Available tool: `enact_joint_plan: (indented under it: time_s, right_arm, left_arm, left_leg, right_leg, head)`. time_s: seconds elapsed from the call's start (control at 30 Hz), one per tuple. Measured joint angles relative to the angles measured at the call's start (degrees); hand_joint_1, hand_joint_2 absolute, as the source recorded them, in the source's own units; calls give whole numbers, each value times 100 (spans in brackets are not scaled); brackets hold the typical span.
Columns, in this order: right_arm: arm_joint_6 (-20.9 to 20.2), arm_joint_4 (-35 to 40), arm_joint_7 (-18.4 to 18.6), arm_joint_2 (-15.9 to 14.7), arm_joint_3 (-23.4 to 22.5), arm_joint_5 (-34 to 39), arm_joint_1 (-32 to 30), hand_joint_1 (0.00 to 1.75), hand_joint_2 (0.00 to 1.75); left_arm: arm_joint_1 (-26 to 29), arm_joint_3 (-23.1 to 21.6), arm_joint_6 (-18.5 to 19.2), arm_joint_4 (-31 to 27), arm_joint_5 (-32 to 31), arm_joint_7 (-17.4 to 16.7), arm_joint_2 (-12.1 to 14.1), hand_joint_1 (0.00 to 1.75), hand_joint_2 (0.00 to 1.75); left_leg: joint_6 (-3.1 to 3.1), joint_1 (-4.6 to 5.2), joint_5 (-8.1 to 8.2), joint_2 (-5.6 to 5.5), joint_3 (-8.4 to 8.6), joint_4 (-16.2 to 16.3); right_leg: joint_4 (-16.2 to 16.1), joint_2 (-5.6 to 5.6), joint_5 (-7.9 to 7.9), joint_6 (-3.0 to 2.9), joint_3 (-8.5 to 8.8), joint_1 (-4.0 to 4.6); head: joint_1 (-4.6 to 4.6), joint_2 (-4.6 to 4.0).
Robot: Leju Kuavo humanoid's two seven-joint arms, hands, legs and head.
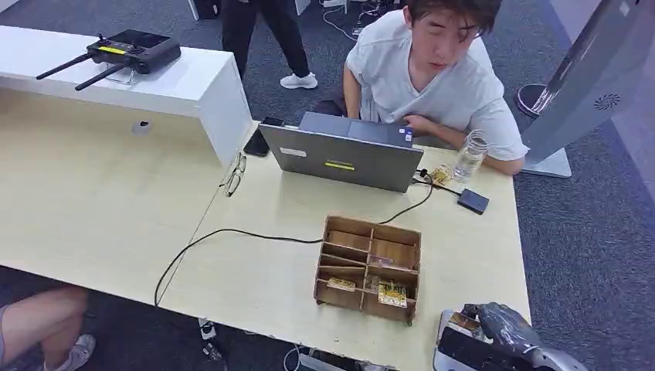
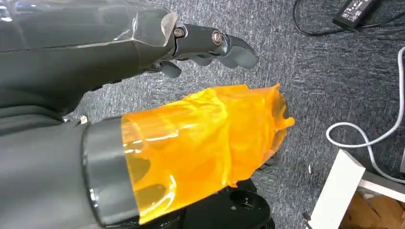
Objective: Pass the card to the sensor for recognition and then transmit it.
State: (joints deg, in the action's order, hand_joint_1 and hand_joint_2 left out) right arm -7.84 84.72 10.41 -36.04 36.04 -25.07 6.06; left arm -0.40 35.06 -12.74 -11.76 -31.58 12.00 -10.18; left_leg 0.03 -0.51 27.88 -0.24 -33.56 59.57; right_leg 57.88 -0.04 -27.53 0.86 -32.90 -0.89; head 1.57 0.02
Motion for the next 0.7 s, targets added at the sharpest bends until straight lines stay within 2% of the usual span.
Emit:
enact_joint_plan:
  time_s: [0.4, 0.7]
  right_arm:
    - [218, -44, 227, 170, -13, -586, 17, 175, 175]
    - [216, -83, 258, 245, -37, -659, 17, 175, 175]
  left_arm:
    - [1, 2, 0, 0, 17, -7, -42, 0, 0]
    - [1, 2, 2, 0, 17, -7, -44, 0, 0]
  left_leg:
    - [0, 0, 0, 0, 2, 0]
    - [1, 0, -1, 0, 4, 0]
  right_leg:
    - [0, 0, 0, 0, 1, 0]
    - [0, 0, 0, 0, 3, 0]
  head:
    - [-2, 0]
    - [-2, 0]
